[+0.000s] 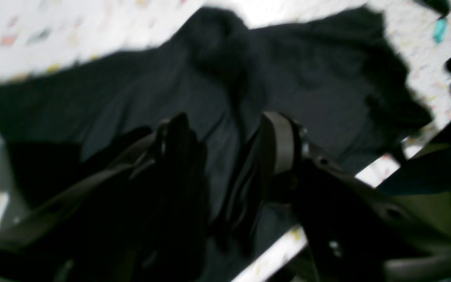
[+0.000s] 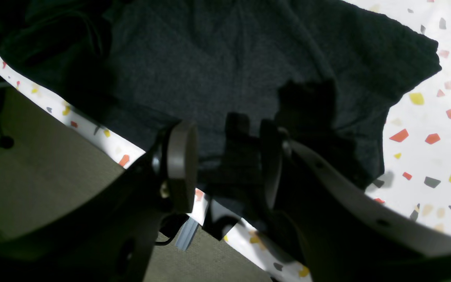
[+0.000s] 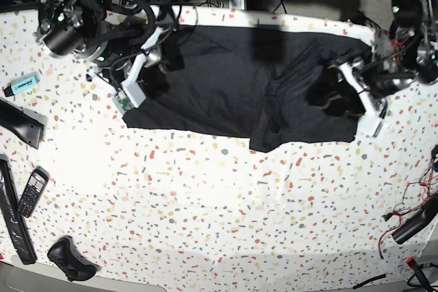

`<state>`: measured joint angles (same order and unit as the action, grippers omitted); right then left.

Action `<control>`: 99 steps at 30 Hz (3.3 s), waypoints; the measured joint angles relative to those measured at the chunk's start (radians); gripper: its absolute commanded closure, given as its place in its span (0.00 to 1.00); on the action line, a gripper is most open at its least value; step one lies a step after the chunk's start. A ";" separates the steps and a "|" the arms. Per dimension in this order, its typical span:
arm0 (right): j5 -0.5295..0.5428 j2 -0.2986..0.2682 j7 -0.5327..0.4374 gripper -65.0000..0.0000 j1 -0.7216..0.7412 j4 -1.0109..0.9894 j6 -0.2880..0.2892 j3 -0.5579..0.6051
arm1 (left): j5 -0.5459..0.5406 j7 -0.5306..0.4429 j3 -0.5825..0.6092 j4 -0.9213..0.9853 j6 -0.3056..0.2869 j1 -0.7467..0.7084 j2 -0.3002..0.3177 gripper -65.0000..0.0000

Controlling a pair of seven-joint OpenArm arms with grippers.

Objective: Fold the T-shirt properly
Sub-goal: 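Carry the grasped shirt end inward with the left gripper and release, then grasp the folded end again with the left gripper and press it flat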

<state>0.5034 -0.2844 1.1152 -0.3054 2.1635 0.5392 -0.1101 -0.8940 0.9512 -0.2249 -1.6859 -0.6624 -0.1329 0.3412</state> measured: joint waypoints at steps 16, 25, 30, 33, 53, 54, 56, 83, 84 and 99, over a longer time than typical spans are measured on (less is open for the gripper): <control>0.000 0.000 -0.004 0.61 0.000 0.000 0.000 0.000 | 0.277 -0.170 0.023 0.000 -0.015 -0.138 -0.061 1.00; -0.002 0.000 -0.004 0.61 0.000 0.000 0.000 0.000 | 0.160 -0.137 0.027 0.000 -0.026 -0.173 -0.059 1.00; -0.002 0.000 -0.004 0.61 0.000 0.000 0.000 0.000 | 0.154 -0.133 0.153 0.000 -0.026 -0.179 -0.058 1.00; -0.002 0.000 -0.004 0.61 0.000 0.000 0.000 0.000 | 0.153 -0.132 0.267 0.000 -0.026 -0.171 -0.058 1.00; -0.059 0.000 -0.023 0.61 0.000 0.000 0.000 0.000 | 0.383 -0.389 0.274 0.000 0.159 0.014 -0.057 1.00; -0.060 0.003 -0.022 0.61 0.000 0.000 0.000 0.000 | 0.416 -0.407 0.301 0.000 0.212 0.018 -0.060 1.00; -0.063 0.019 -0.014 0.61 0.000 0.000 0.000 0.000 | 0.513 -0.402 0.363 0.003 0.266 0.045 -0.055 1.00; 0.027 0.047 -0.009 0.61 0.001 -0.023 -0.004 -0.218 | 0.530 -0.291 0.595 0.018 0.371 0.311 -0.079 0.63; 0.039 0.047 -0.008 0.61 0.001 -0.045 -0.004 -0.252 | 0.532 -0.289 0.595 0.009 0.372 0.309 -0.071 0.63; 0.093 -0.028 0.018 0.61 0.100 -0.424 0.045 -0.343 | 0.340 -0.242 0.286 0.007 0.223 0.112 -0.030 0.63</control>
<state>0.5961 -0.3126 1.1332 -0.2050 1.7393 0.5842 -0.4534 -0.5545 0.7094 0.0616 -1.6791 -0.4393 -0.0208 0.3111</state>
